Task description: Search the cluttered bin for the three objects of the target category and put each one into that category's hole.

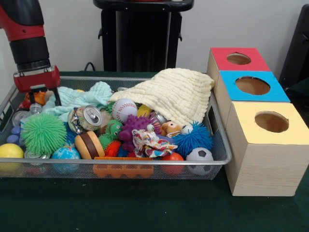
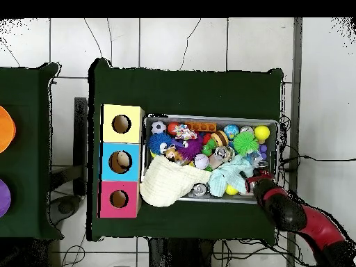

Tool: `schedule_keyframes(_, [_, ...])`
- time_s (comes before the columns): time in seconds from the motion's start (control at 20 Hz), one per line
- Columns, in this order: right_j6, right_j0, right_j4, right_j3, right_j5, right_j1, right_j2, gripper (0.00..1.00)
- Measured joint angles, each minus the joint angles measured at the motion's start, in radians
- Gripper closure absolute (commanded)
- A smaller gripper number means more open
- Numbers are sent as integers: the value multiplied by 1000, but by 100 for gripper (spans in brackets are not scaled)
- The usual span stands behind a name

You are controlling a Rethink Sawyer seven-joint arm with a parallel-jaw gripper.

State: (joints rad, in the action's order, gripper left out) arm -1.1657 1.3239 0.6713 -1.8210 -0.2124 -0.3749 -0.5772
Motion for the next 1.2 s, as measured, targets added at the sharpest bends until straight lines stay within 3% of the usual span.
schedule_keyframes(0.7, [0,1,-35,-9,-10,-14,0,0])
schedule_keyframes(1.2, [0,10,-82,-69,-67,-115,-2,0])
